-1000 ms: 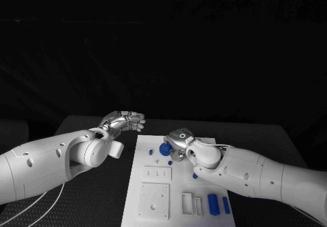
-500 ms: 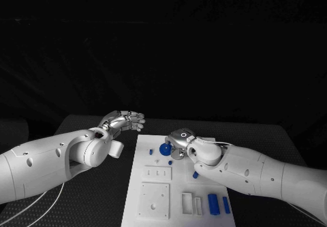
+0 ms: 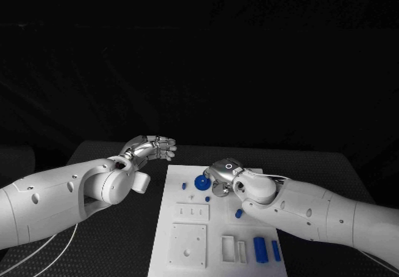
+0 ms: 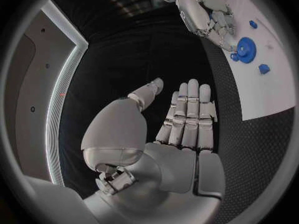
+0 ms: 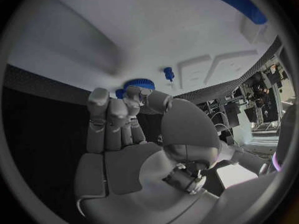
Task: Assemble the parts on the task board
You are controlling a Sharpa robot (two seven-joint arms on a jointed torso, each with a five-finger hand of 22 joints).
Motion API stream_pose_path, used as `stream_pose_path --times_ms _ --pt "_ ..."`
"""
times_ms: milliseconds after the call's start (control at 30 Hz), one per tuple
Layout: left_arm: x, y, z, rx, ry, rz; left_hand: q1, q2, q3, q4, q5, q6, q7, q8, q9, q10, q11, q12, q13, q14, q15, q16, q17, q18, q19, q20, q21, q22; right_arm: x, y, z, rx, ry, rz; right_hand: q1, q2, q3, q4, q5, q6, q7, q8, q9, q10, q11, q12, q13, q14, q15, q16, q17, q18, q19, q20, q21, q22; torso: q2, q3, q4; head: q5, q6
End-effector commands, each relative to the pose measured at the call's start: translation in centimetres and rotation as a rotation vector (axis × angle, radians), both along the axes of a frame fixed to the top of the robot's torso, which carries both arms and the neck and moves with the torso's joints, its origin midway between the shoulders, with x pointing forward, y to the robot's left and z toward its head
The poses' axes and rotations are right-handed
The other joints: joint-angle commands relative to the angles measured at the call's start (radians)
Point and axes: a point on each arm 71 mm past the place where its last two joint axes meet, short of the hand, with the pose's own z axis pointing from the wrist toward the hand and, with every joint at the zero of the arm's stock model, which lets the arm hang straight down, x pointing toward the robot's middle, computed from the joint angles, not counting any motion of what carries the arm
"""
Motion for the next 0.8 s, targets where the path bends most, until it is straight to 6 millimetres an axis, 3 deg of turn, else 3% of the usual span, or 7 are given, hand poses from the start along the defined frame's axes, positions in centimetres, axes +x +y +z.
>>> stream_pose_path --times_ms 33,300,467,567,600,733,800 --pt "0.0 -0.1 0.2 -0.003 -0.010 -0.010 -0.010 -0.003 0.005 0.000 0.001 -0.002 0.007 -0.006 0.001 -0.002 0.006 -0.005 -0.002 0.008 0.001 -0.006 0.002 0.011 -0.009 -0.001 0.004 0.019 -0.3 -0.5 -0.1 0.045 -0.028 -0.005 -0.010 -0.002 0.009 -0.001 -0.006 0.004 0.008 -0.002 -0.001 0.007 0.002 -0.003 0.001 0.002 0.001 -0.005 0.001 0.020 0.002 -0.003 0.005 0.016 0.000 0.0009 -0.0007 0.000 0.002" --pt "0.1 0.5 0.2 0.000 -0.014 0.003 -0.009 -0.003 0.005 -0.001 0.001 -0.002 0.007 -0.006 0.002 -0.002 0.006 -0.005 -0.002 0.008 0.001 -0.006 0.002 0.011 -0.009 -0.001 0.004 0.019 -0.5 -2.6 2.9 0.295 -0.076 0.008 0.012 -0.053 0.013 0.025 -0.080 0.000 0.011 0.002 -0.001 0.011 0.005 -0.007 -0.002 0.006 0.003 -0.010 0.003 0.020 0.013 -0.012 0.004 0.012 -0.001 0.0035 -0.0055 0.000 0.008" --pt "0.4 0.8 0.2 0.003 -0.017 0.011 -0.007 -0.003 0.006 -0.002 0.001 -0.001 0.006 -0.006 0.002 -0.001 0.006 -0.005 -0.001 0.008 0.001 -0.007 0.003 0.011 -0.009 -0.001 0.004 0.019 0.0 -5.5 5.1 0.401 0.004 -0.027 0.014 -0.118 -0.073 0.034 -0.121 0.007 0.027 0.011 0.003 0.009 0.018 -0.005 0.000 0.008 0.014 -0.013 0.004 0.020 0.018 -0.016 0.004 0.011 -0.004 0.0056 -0.0130 0.001 0.015" --pt "0.5 0.9 0.1 0.003 -0.018 0.011 -0.006 -0.003 0.006 -0.003 0.001 0.000 0.006 -0.005 0.003 0.000 0.005 -0.005 -0.001 0.008 0.001 -0.008 0.004 0.011 -0.010 -0.001 0.004 0.019 0.3 -7.6 5.4 0.428 0.075 -0.043 0.013 -0.140 -0.138 0.044 -0.140 0.008 0.040 0.013 0.004 0.003 0.031 -0.003 0.003 0.008 0.026 -0.014 0.005 0.020 0.017 -0.018 0.002 0.011 -0.007 0.0088 -0.0216 0.004 0.018" --pt "0.6 0.9 0.1 0.003 -0.019 0.011 -0.006 -0.003 0.006 -0.003 0.001 0.001 0.005 -0.004 0.003 0.001 0.005 -0.005 -0.001 0.008 0.001 -0.008 0.005 0.011 -0.010 -0.001 0.004 0.019 0.4 -8.9 5.3 0.446 0.116 -0.060 0.021 -0.141 -0.178 0.050 -0.156 0.013 0.049 0.016 0.005 -0.003 0.040 -0.002 0.005 0.006 0.036 -0.015 0.007 0.020 0.012 -0.019 -0.002 0.011 -0.009 0.0097 -0.0250 0.004 0.019" --pt "0.7 1.0 0.1 0.012 -0.026 0.001 -0.005 0.000 0.007 -0.004 0.001 0.008 0.003 -0.001 0.005 0.007 0.002 -0.002 0.001 0.009 0.001 -0.009 0.007 0.011 -0.010 0.000 0.005 0.019 1.1 -12.1 4.8 0.493 0.196 -0.113 0.020 -0.137 -0.258 0.049 -0.176 0.011 0.051 0.015 0.004 -0.016 0.042 0.001 0.008 0.001 0.036 -0.016 0.010 0.020 0.001 -0.020 -0.004 0.013 -0.013 0.0131 -0.0351 0.006 0.023" --pt "0.7 0.9 0.1 0.015 -0.029 -0.005 -0.005 0.001 0.007 -0.004 0.000 0.011 0.002 0.001 0.007 0.012 0.000 0.000 0.002 0.010 0.001 -0.010 0.009 0.011 -0.010 0.000 0.006 0.019 1.3 -13.5 4.7 0.498 0.209 -0.132 0.019 -0.136 -0.293 0.047 -0.166 0.011 0.053 0.015 0.004 -0.020 0.043 0.003 0.008 -0.001 0.038 -0.016 0.013 0.020 -0.003 -0.021 -0.005 0.015 -0.015 0.0161 -0.0413 0.007 0.024"
